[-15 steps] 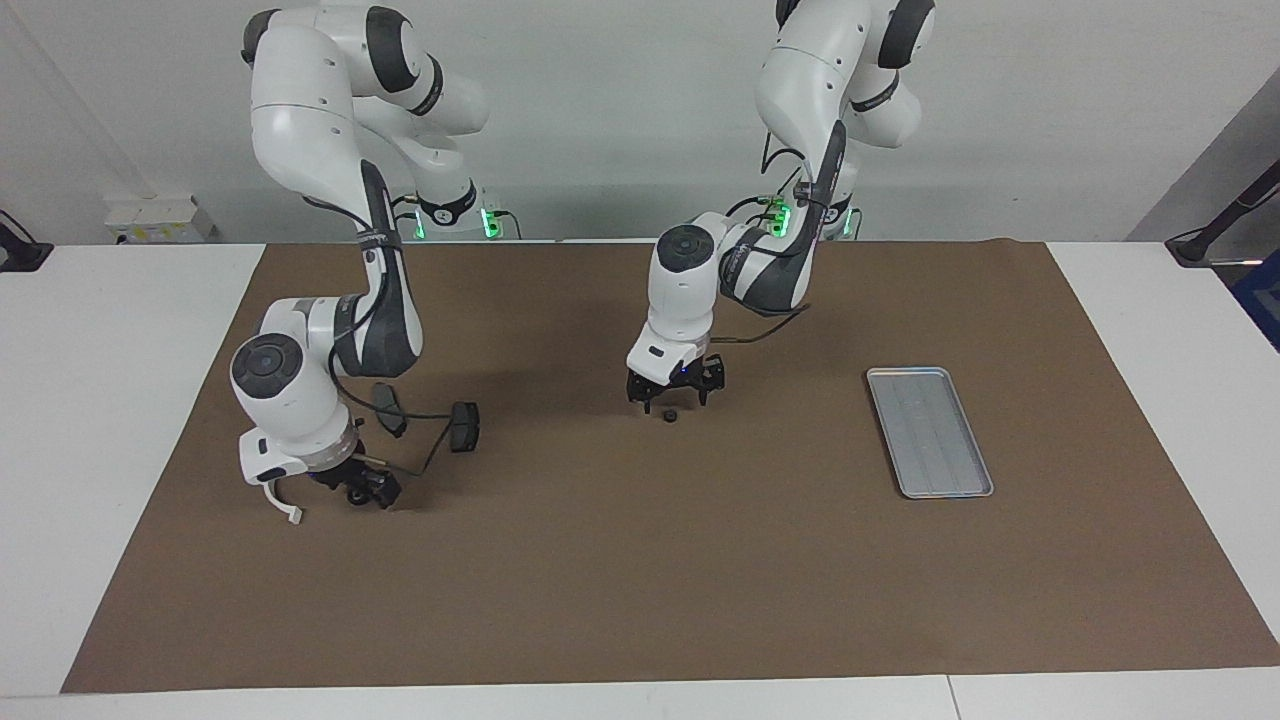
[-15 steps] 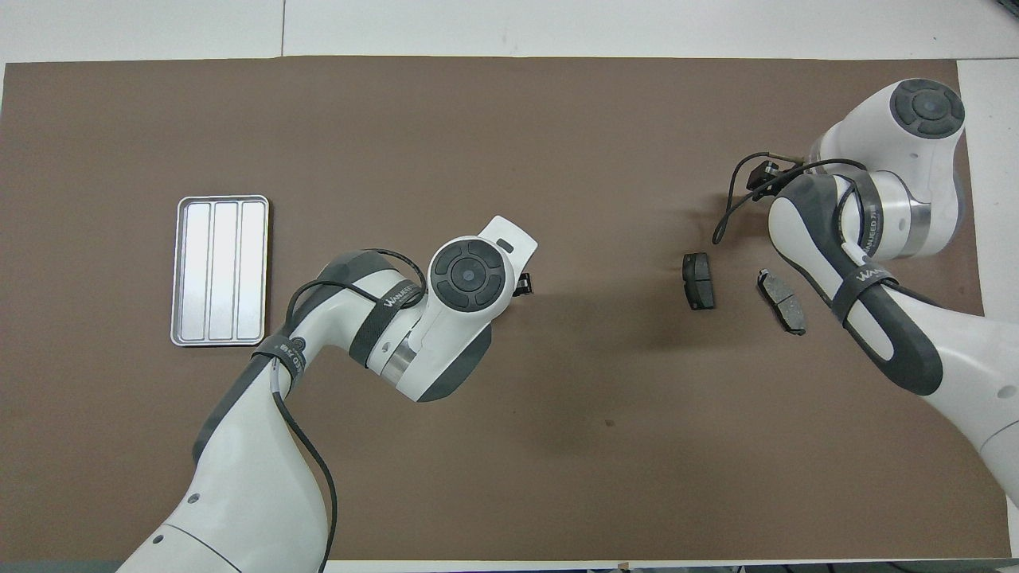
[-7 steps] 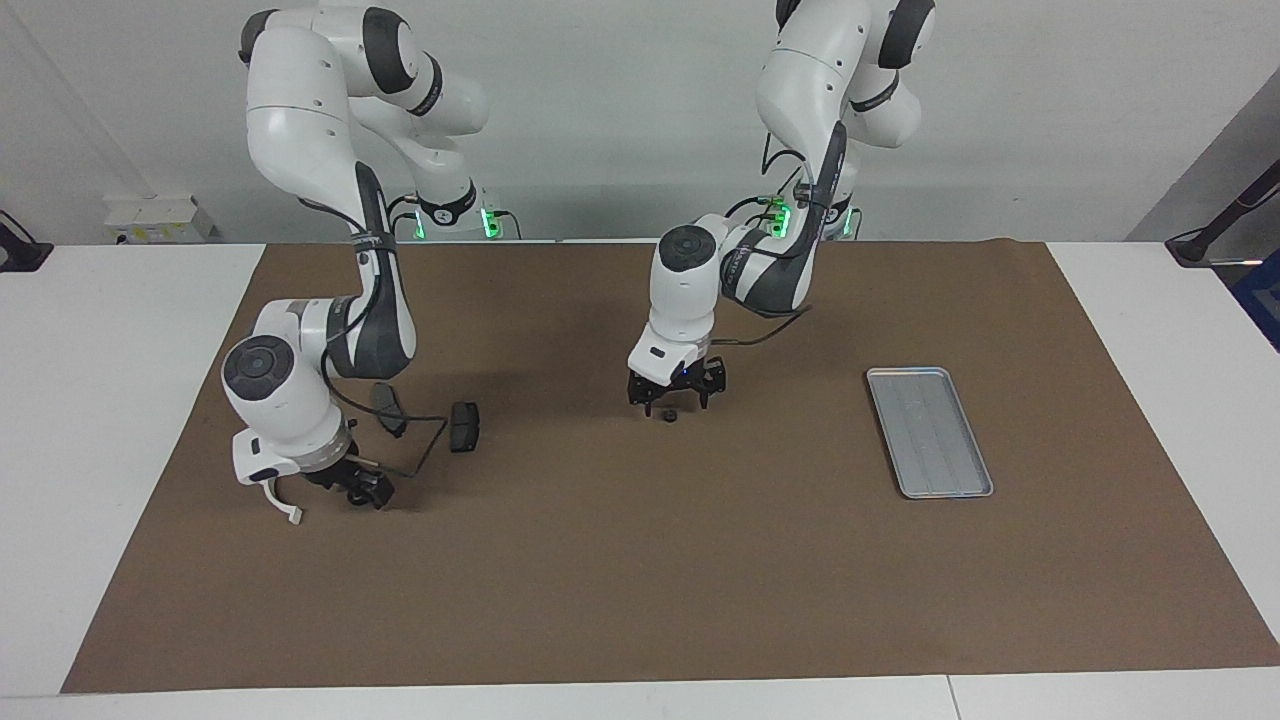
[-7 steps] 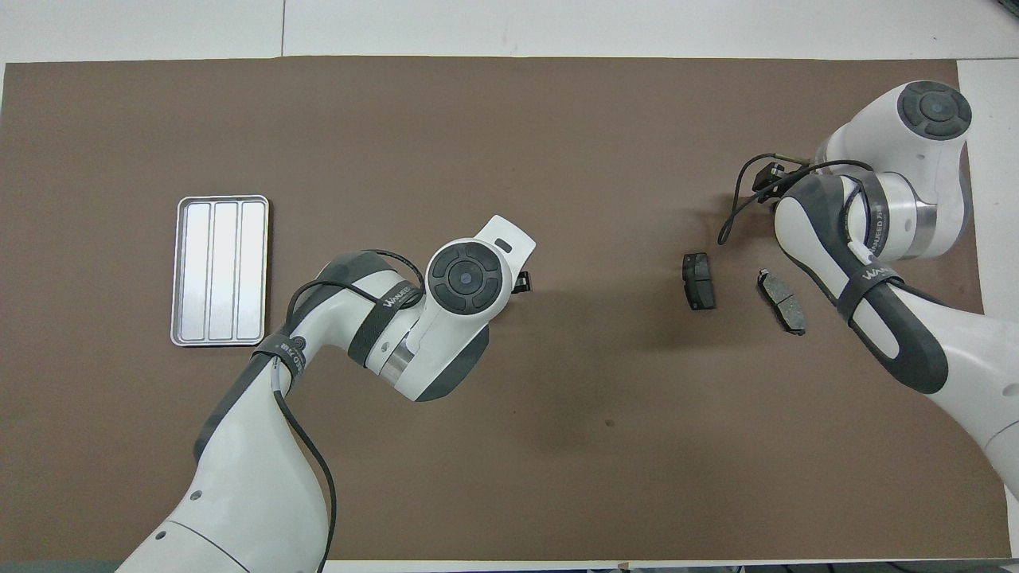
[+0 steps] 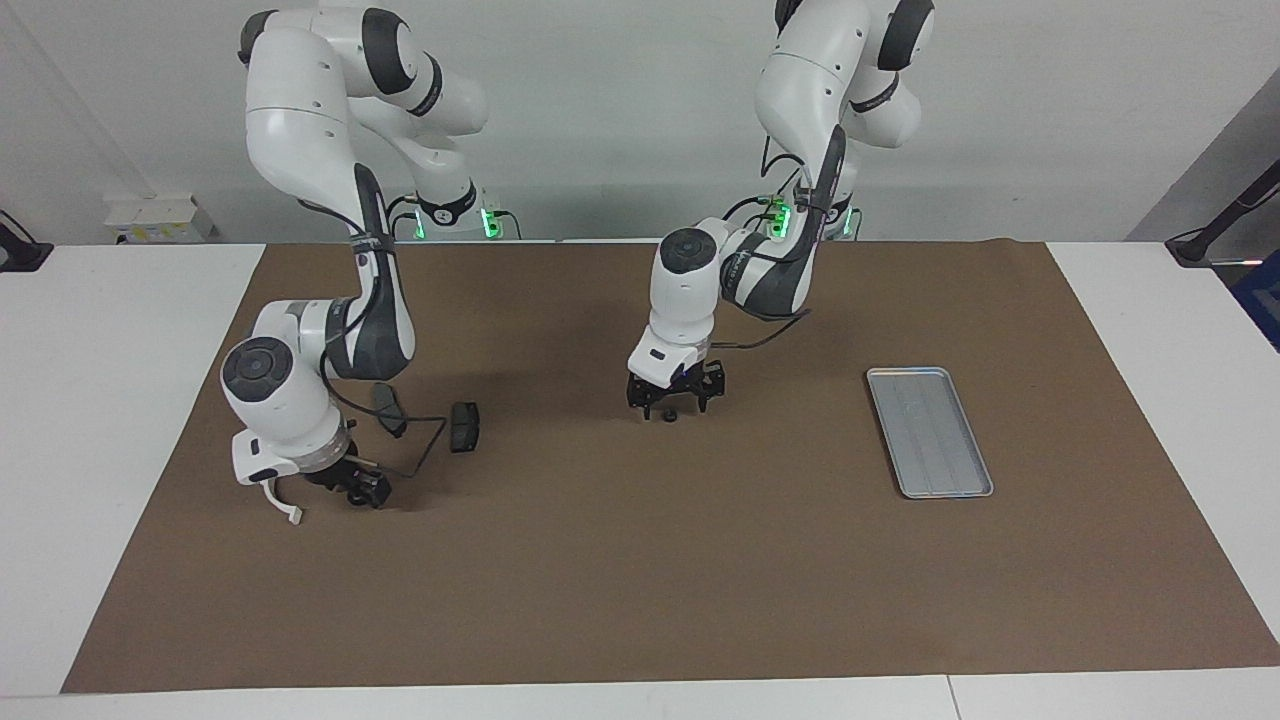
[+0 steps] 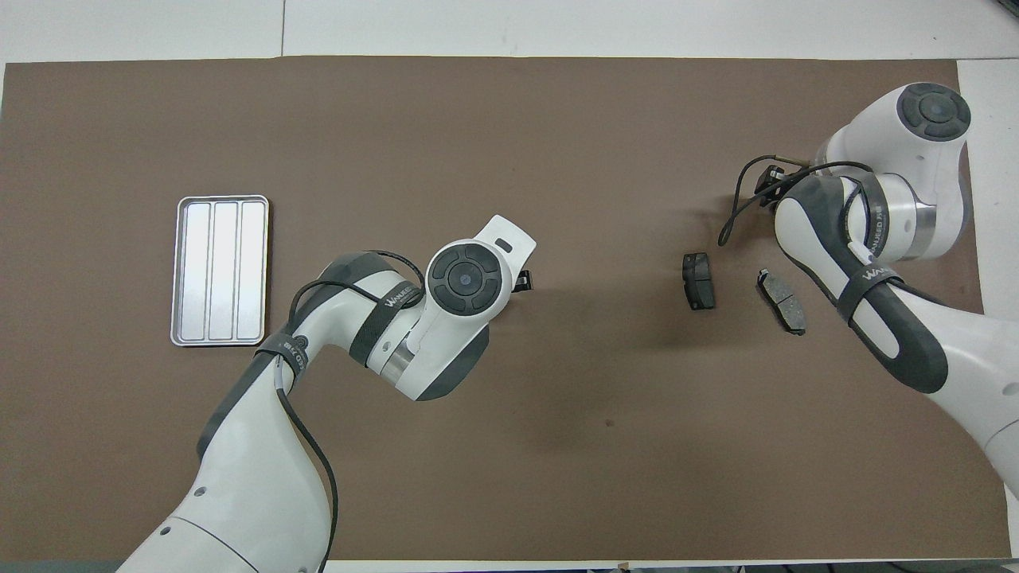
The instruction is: Pick bearing gear from pile to tray
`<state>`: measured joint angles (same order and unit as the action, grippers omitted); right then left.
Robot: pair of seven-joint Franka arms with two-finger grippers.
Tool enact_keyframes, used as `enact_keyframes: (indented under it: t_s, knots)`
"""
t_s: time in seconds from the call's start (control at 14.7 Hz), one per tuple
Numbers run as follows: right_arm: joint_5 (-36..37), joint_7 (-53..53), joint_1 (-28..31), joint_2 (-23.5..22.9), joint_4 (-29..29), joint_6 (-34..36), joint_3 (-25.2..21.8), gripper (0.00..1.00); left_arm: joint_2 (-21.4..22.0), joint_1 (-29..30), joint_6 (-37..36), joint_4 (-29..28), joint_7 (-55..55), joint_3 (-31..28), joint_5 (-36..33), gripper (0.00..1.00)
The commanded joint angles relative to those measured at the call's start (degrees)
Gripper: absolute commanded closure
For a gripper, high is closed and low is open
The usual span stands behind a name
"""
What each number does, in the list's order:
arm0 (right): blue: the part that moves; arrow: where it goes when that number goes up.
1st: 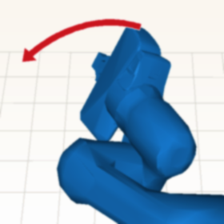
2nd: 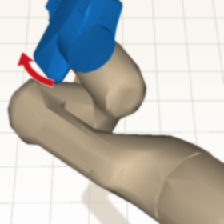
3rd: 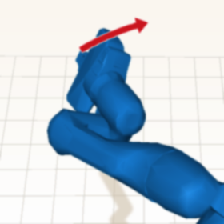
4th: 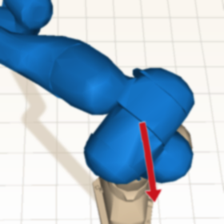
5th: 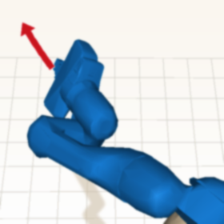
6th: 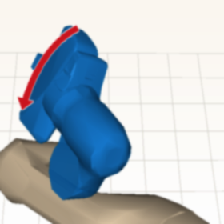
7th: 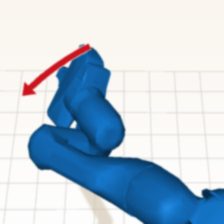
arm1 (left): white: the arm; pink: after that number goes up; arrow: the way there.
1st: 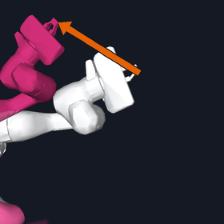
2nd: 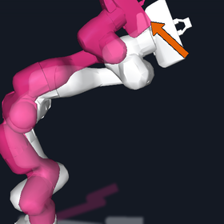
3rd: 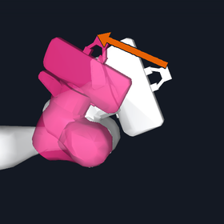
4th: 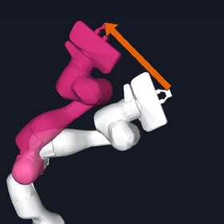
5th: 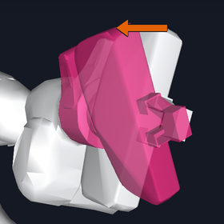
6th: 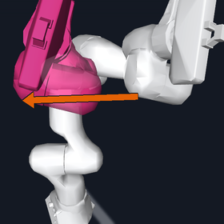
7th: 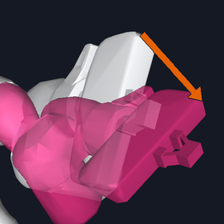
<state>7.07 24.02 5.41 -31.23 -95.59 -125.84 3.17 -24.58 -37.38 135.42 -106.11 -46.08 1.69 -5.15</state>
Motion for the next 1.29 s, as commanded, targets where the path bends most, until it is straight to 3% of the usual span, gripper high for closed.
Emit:
enact_keyframes:
  t_s: [0.0,0.14,0.27,0.68,0.95,1.23]
  knots:
    - [-2.32,-2.48,1.09,0.47,-2.14,-2.83,0.79,0.31,-0.64,-0.85,1.6,-0.32,-1.02,-0.73,-1.44,0.0]
    - [-2.5,-2.48,1.09,0.56,-2.41,-2.92,0.79,0.37,-1.96,-0.94,1.51,0.64,-1.11,-0.73,-2.05,0.0]
    - [-2.5,-2.4,1.0,0.56,-2.41,-2.75,0.79,0.5,-2.14,-0.94,0.72,0.99,-1.11,-0.73,-1.97,0.0]
    - [-2.41,-2.4,0.56,0.64,-1.88,-1.6,0.87,1.0,-2.23,-0.85,-1.48,2.58,-1.11,-0.73,-1.97,0.09]
    - [-2.41,-2.31,0.21,0.82,-1.35,-0.64,0.87,1.0,-2.23,-0.85,-1.57,2.67,-1.2,-0.82,-1.97,0.14]
    - [-1.89,-2.4,-0.4,1.43,1.1,3.31,1.05,1.0,-2.23,-0.85,-2.0,2.67,-1.9,-0.82,-1.62,0.45]
